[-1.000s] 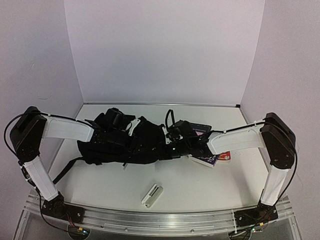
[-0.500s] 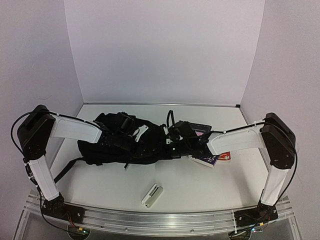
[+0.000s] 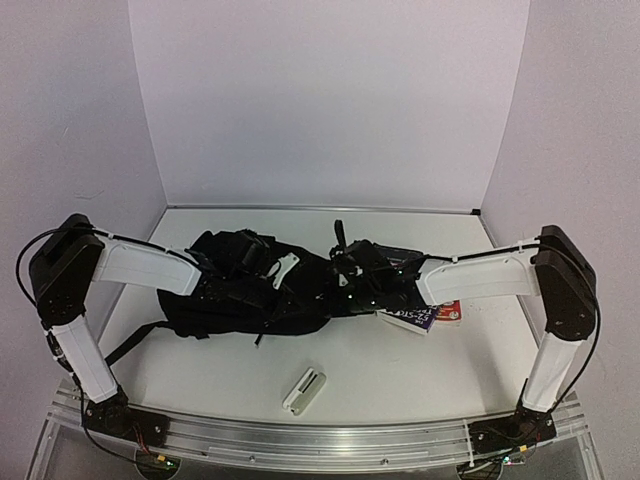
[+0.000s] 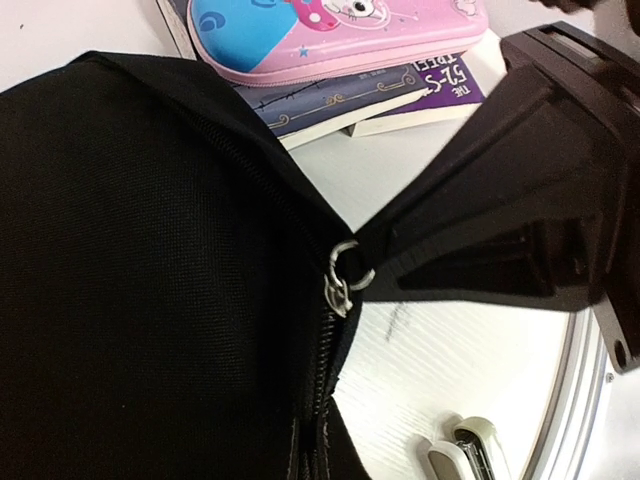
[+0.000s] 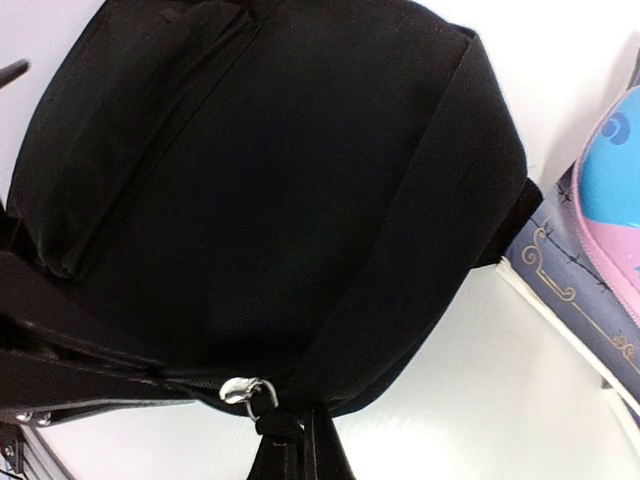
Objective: Pack the student bag
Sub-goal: Unzip the student bag.
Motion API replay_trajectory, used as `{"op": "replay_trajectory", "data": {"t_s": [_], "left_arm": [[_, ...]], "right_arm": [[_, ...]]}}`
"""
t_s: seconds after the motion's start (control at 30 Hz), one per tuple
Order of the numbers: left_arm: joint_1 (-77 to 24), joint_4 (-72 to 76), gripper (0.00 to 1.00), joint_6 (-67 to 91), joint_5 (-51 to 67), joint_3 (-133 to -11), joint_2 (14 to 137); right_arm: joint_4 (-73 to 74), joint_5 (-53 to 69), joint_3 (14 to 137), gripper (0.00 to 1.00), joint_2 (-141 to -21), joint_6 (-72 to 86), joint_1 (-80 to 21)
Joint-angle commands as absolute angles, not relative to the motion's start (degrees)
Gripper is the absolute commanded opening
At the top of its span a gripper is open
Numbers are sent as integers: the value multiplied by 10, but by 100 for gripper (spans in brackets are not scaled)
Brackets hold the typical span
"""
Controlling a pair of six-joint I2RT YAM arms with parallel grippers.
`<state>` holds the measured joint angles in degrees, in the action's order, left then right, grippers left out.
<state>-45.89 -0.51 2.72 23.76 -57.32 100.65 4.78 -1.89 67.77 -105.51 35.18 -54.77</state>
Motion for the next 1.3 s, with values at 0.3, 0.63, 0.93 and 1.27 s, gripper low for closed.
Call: {"op": "replay_trajectory", "data": {"t_s": [0.3,0.63,0.93,1.27], "left_arm": [[-472,-118,0,73,190,-475,902],[-476,-150,0,89,156,-445,870],[-477,-143,3,115,176,-447,856],[-477,-61,65,204,247,-552,887]], "right_arm": [[127,-104,753,0,-1058,299,-455],[132,-27,789,0,-1106,253,-393],[132,57,800,0,-1118,206,-379],[92,153,745,0,-1082,198,-430]]}}
